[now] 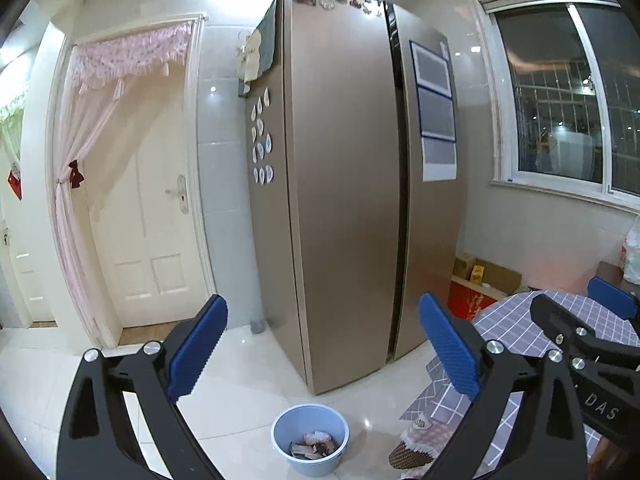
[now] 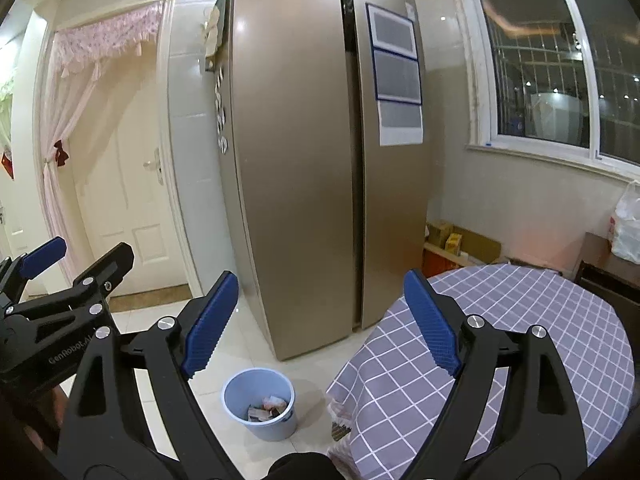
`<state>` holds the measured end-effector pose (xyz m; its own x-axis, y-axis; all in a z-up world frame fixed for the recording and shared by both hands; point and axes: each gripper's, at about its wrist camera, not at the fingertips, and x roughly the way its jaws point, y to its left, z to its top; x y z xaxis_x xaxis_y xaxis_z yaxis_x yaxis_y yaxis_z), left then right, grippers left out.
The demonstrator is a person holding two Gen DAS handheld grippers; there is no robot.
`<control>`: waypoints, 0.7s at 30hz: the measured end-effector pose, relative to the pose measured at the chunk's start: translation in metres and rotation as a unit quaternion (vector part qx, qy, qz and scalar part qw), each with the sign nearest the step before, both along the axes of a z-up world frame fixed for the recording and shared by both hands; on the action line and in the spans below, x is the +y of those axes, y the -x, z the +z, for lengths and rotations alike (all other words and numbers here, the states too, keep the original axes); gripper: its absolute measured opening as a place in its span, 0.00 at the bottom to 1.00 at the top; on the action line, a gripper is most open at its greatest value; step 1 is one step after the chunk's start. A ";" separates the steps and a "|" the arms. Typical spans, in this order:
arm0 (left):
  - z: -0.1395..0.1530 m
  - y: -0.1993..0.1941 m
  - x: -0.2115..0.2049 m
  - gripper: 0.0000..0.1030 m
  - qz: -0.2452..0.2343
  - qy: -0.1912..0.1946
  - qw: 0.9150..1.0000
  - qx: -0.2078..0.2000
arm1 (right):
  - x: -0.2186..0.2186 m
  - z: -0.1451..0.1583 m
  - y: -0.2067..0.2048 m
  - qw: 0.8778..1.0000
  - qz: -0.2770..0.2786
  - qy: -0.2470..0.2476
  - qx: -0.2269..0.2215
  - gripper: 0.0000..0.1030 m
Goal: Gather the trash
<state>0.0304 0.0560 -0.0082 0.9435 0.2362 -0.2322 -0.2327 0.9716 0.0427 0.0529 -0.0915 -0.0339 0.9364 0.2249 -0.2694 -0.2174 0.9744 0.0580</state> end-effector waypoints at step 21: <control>0.004 0.014 -0.033 0.93 -0.019 -0.007 1.000 -0.020 | -0.022 0.006 0.030 0.999 -0.023 -0.009 -0.035 0.84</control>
<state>0.0160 0.0235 -0.0041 0.9605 0.2021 -0.1913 -0.1967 0.9793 0.0468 0.0229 -0.1134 -0.0284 0.9623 0.1857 -0.1990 -0.1766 0.9823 0.0627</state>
